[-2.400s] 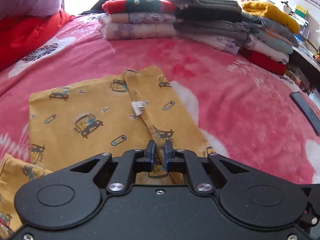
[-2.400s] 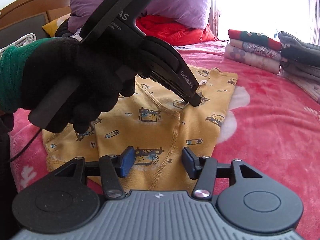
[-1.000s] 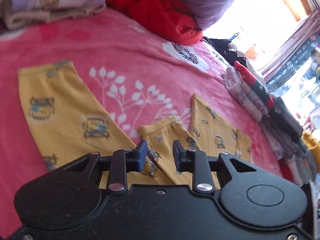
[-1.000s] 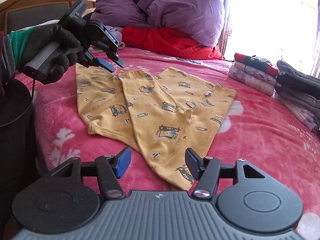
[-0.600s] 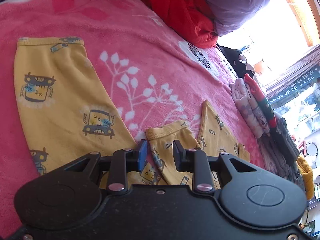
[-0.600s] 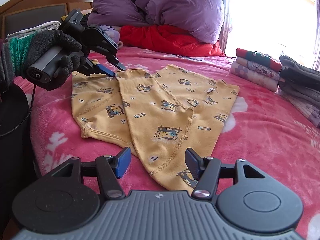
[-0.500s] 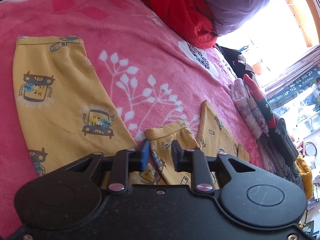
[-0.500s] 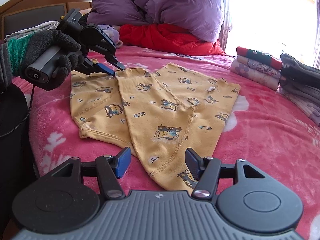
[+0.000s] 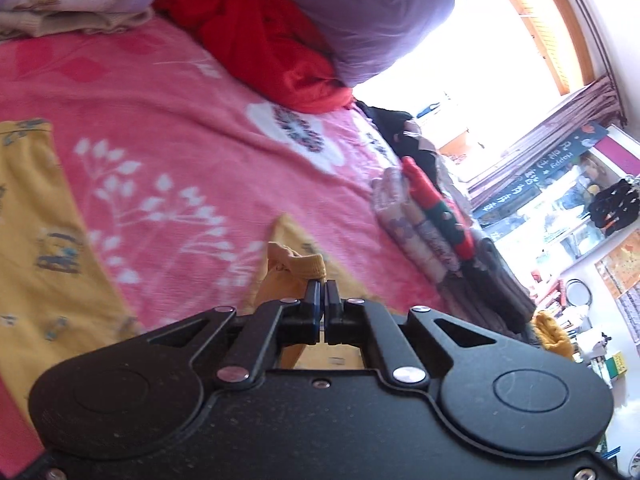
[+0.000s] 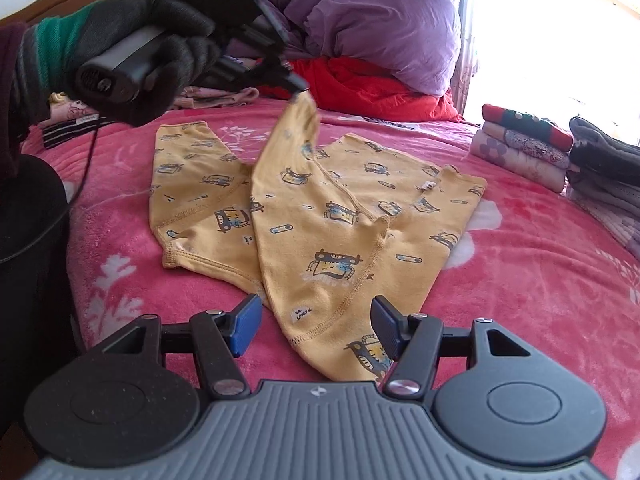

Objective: Fold clothes

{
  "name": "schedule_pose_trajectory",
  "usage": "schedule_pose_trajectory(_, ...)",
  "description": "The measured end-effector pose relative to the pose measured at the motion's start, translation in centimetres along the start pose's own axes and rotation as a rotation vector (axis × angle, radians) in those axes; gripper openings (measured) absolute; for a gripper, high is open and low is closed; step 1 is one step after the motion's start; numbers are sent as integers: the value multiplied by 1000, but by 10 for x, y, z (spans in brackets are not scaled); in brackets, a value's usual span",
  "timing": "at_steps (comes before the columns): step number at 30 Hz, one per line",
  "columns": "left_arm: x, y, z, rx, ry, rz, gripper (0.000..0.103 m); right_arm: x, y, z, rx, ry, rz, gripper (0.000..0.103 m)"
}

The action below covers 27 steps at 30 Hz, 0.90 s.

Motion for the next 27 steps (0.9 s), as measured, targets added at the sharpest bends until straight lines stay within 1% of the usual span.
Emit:
schedule_pose_trajectory(3, -27, 2, -11, 13, 24, -15, 0, -2, 2, 3, -11, -24, -1, 61)
schedule_pose_trajectory(7, -61, 2, -33, 30, 34, -37, 0, -3, 6, 6, -17, -55, 0, 60)
schedule_pose_trajectory(12, -93, 1, -63, 45, 23, -60, 0, -3, 9, 8, -11, -94, -16, 59)
schedule_pose_trajectory(16, -105, 1, -87, 68, 1, -66, 0, -9, 12, 8, 4, -113, -59, 59)
schedule_pose_trajectory(21, -111, 6, -110, 84, -34, -86, 0, -15, 13, 12, -5, -133, -99, 59)
schedule_pose_trajectory(27, -117, 11, -131, 97, -71, -121, 0, -14, 11, 15, -7, -133, -92, 59)
Point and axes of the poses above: each gripper's, at about its wrist camera, not at the fingertips, and z roughly against the way its jaws point, x to its left, y to its underside, the point moved 3 cm from there along -z, roughly the way its jaws point, and after that the axes turned 7 degrees about x, right-handed, at the moved point
